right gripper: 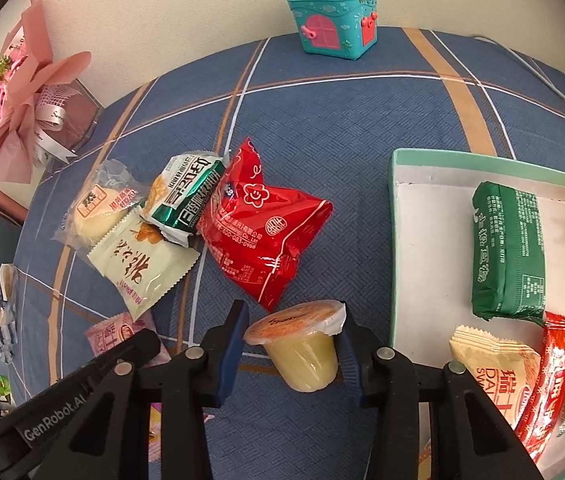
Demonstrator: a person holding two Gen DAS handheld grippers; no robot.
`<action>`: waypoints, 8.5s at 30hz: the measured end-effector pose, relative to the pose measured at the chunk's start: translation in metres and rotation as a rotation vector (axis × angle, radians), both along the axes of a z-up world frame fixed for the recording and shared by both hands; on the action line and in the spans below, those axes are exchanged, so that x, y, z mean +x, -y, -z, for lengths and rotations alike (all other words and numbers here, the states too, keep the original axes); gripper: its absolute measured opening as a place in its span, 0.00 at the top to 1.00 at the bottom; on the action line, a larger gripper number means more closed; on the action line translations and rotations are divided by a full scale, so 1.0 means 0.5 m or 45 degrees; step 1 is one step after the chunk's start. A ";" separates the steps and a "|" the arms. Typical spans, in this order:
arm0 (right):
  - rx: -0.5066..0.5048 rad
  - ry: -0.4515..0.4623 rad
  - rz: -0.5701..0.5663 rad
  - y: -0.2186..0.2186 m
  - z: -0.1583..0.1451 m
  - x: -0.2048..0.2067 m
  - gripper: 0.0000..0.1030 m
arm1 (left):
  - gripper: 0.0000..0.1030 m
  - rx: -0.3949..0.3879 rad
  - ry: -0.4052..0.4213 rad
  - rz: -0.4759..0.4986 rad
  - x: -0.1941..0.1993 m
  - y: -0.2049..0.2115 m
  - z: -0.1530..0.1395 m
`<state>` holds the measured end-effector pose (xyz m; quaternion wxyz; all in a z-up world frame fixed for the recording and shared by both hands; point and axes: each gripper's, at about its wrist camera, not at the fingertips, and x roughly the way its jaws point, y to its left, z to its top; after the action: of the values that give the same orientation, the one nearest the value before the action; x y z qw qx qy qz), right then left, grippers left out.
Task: Organize snacks
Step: 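Carry the Swiss roll pack and pudding cup into the tray and open both tools, then withdraw both tools upward from the tray, then move both open tools from the tray toward the remaining snacks on the bedspread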
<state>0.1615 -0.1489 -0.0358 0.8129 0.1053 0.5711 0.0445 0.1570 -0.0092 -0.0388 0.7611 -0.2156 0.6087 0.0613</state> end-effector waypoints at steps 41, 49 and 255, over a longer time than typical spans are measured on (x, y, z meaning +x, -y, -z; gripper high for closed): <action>-0.025 0.096 0.298 0.200 -0.224 -0.038 0.56 | 0.60 0.033 0.314 0.172 -0.002 0.133 -0.195; -0.062 0.071 0.494 0.334 -0.211 -0.063 0.56 | 0.60 0.099 0.330 0.393 -0.003 0.272 -0.203; 0.058 0.080 0.061 -0.016 -0.019 0.092 0.25 | 0.05 -0.081 0.158 -0.126 0.114 -0.058 -0.001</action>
<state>0.2077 -0.1408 -0.0265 0.8285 0.1359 0.5416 0.0413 0.2140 0.0198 -0.0381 0.7861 -0.2728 0.5507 0.0660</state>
